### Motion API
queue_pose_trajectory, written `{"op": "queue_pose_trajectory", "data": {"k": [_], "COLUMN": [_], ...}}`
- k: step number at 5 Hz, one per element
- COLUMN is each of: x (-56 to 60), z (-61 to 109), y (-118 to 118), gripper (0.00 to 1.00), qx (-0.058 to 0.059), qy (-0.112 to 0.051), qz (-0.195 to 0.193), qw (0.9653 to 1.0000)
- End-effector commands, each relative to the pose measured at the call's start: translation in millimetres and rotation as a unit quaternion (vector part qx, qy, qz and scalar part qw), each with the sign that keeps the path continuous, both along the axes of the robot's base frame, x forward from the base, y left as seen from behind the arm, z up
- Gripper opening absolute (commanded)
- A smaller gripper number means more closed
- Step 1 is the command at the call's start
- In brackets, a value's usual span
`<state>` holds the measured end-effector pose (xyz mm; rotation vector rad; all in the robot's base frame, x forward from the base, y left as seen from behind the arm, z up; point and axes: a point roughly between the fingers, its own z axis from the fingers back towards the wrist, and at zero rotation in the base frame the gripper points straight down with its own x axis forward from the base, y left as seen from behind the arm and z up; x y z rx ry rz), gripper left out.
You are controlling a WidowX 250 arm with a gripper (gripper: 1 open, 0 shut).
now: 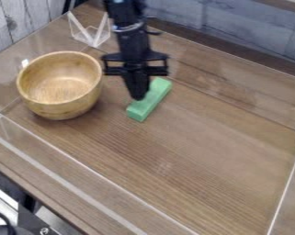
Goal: Move green object from inside the wooden bowl to the table next to it
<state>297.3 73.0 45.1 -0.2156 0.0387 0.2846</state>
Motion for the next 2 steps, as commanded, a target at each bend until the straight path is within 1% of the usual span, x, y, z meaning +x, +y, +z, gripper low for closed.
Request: {"op": "queue_pose_trajectory", "data": {"k": [1, 2], "x": [4.6, 1.6], "z": [4.9, -0.5], "y": [10.0, 16.2], "gripper": [0.0, 0.0], "qx": [0.006, 0.004], "qy": [-0.024, -0.026], "qz": [-0.015, -0.015], "qw": [0.9996, 0.9995]}}
